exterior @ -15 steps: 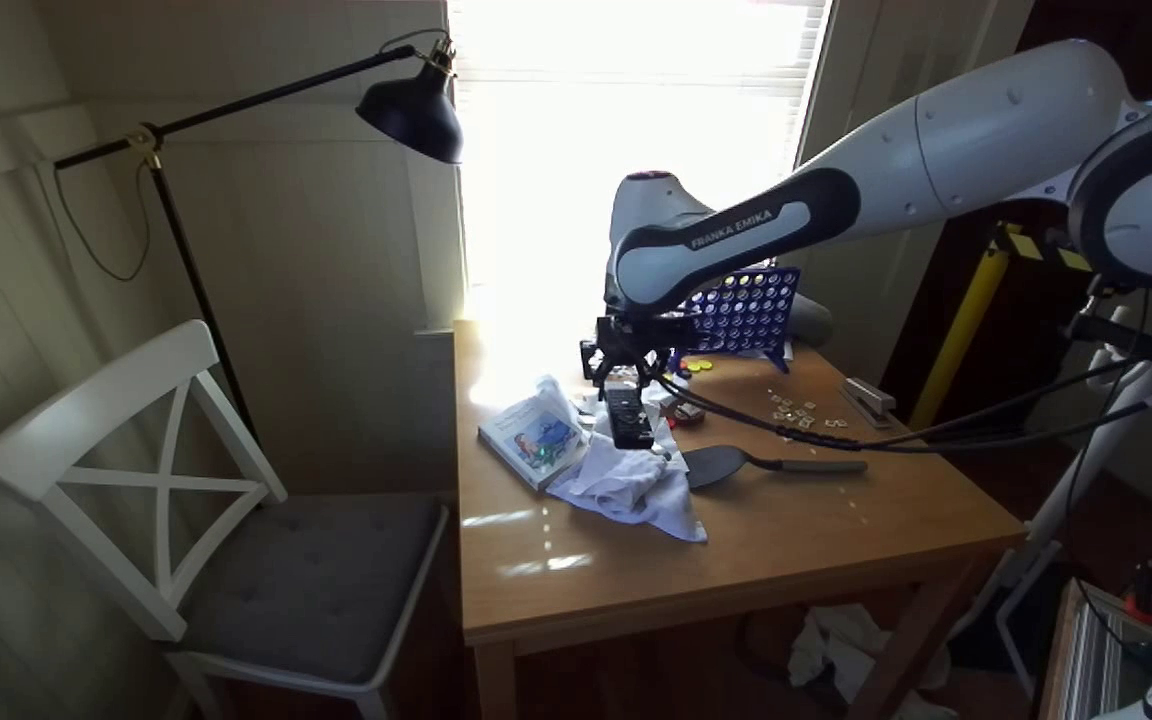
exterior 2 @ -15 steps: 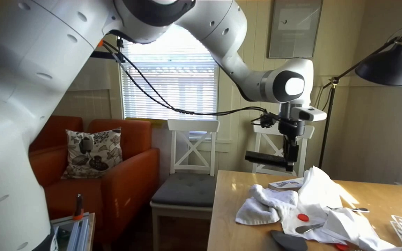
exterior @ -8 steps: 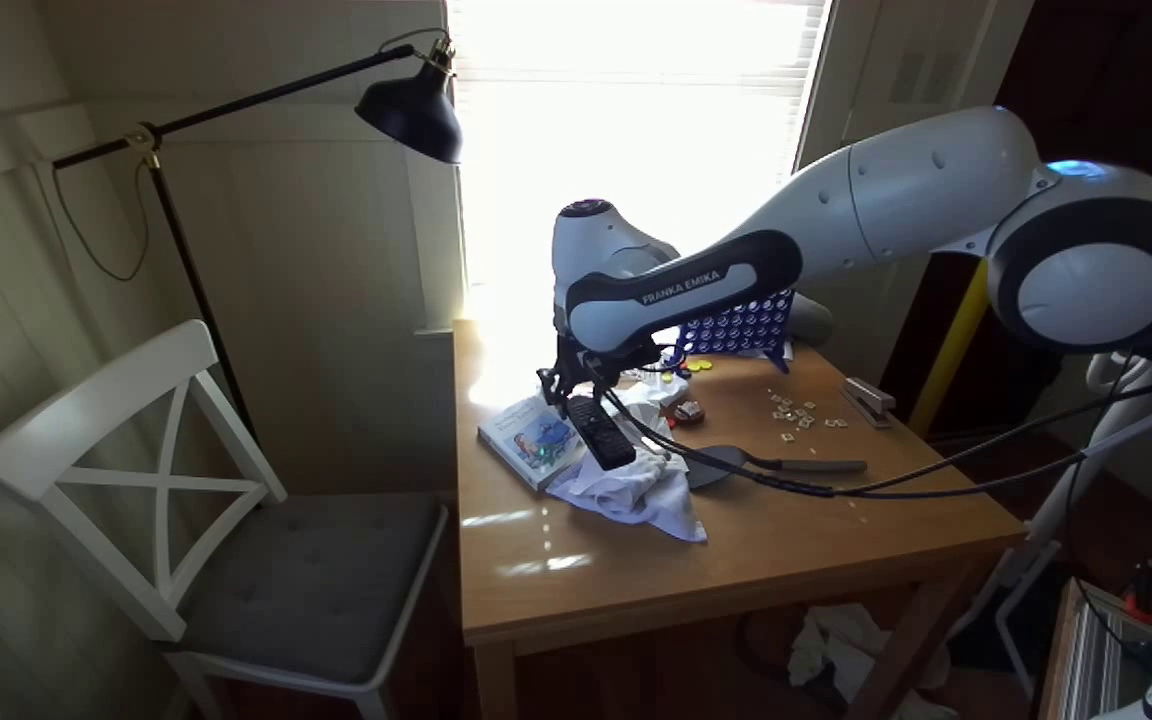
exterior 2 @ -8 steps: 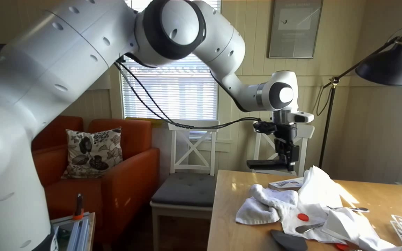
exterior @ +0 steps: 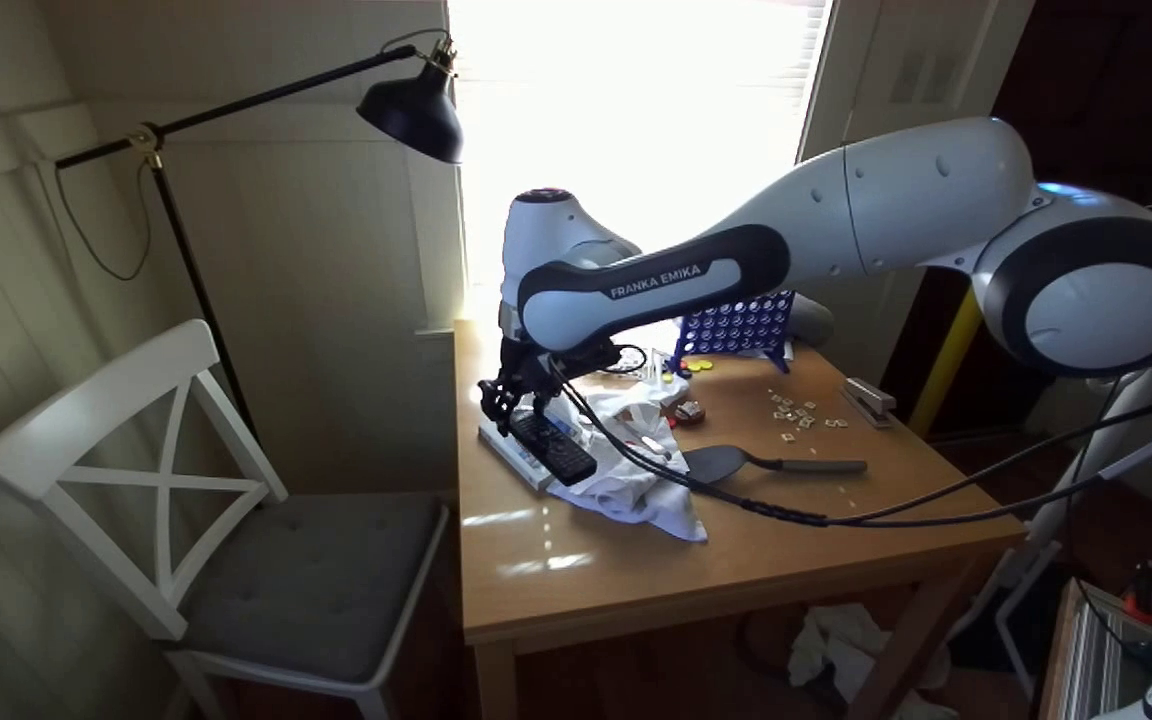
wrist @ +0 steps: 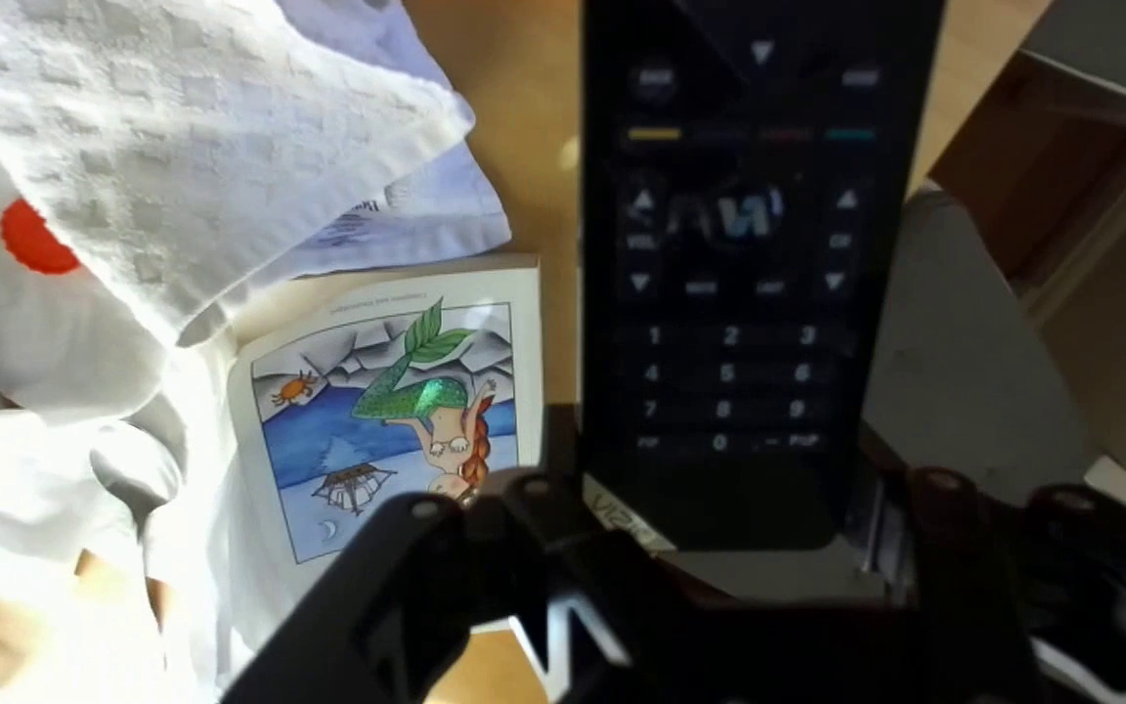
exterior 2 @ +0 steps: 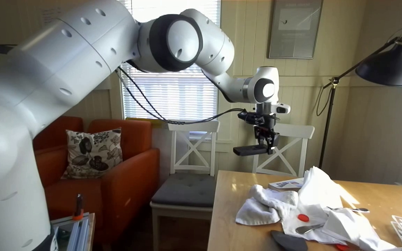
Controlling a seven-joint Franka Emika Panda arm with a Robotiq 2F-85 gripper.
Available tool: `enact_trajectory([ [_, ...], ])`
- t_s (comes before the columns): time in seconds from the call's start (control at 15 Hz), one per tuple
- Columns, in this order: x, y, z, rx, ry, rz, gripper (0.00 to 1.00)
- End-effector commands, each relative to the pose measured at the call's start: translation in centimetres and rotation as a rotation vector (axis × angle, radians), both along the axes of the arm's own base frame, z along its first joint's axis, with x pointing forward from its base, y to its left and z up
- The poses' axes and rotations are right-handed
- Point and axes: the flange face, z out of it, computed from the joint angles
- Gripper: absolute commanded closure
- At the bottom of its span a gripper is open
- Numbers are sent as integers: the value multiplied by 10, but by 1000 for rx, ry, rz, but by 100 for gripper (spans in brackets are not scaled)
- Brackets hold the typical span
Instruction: Move the remote to the left
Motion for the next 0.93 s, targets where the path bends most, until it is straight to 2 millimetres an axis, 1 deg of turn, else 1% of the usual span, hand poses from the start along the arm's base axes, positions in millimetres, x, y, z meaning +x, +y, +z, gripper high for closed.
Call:
enact_trajectory([
  [0.0, 3, -8, 7, 14, -4, -13, 39],
  [0.13, 7, -29, 14, 28, -10, -28, 39],
  [0.2, 8, -33, 15, 29, -10, -31, 64],
  [0.27, 9, -27, 11, 12, -16, -53, 64],
  [0.33, 11, -17, 5, -28, -43, -122, 64],
  [0.47, 11, 3, -10, -41, -49, -171, 64],
  [0.67, 6, 33, -46, -98, -27, -212, 64],
  [0.73, 5, 39, -60, -104, -15, -213, 64],
  [0.87, 4, 44, -83, -106, 16, -234, 64],
])
